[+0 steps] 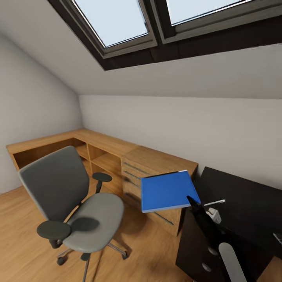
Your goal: In the bedroom, organize the workspace by keeping the computer under the desk, ensuring the monitor is on the desk, placing the keyboard on the desk next to the monitor, placing the mouse on the desk next to the keyboard, moving the folder from the swivel chair onto the desk next to the mouse, stacking the notebook on top of the folder with the pen on top of the notebook, and positioning the swivel chair next to the desk.
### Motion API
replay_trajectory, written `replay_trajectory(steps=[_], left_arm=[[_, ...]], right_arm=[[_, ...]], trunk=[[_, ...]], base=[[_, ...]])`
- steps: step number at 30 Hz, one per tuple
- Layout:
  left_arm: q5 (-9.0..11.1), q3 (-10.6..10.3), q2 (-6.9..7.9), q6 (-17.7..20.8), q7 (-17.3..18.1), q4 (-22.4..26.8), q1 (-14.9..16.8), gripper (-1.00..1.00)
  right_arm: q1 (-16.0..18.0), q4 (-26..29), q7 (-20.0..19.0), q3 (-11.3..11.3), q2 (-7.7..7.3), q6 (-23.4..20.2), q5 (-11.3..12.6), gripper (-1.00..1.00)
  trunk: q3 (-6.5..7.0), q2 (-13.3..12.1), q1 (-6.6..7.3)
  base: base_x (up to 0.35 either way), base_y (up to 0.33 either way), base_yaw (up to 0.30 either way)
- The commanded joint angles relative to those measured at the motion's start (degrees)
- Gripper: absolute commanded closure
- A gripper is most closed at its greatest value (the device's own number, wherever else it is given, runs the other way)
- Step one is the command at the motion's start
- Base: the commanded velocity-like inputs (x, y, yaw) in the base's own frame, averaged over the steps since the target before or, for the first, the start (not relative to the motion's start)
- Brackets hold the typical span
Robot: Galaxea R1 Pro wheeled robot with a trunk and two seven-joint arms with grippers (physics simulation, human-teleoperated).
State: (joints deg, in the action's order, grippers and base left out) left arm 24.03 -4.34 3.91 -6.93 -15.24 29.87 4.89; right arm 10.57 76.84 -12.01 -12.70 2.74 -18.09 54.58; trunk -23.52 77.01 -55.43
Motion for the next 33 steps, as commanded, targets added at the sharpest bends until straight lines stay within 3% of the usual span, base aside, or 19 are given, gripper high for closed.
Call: replay_trajectory(steps=[1,21,33], left_arm=[[0.5,-0.5,0.03,-0.4,-0.4,-0.3,0.0,-1.0],[0.4,-0.5,-0.88,-0.8,-0.4,-1.0,0.0,-1.0],[0.4,-0.5,-0.93,-0.9,-0.4,-1.0,0.0,-1.0]], right_arm=[[0.1,0.0,-0.1,-0.2,0.08,-0.5,0.4,1.0],[0.1,-0.1,-0.1,-0.3,0.08,-0.2,0.4,1.0],[0.1,0.0,-0.5,-0.2,0.08,-0.1,0.4,1.0]], trunk=[[-0.06,0.0,0.0],[-0.06,0.0,0.0],[-0.06,0.0,0.0]], base=[[-0.001,0.001,-0.299],[0.0,0.0,-0.298],[0.0,0.0,-0.029]])
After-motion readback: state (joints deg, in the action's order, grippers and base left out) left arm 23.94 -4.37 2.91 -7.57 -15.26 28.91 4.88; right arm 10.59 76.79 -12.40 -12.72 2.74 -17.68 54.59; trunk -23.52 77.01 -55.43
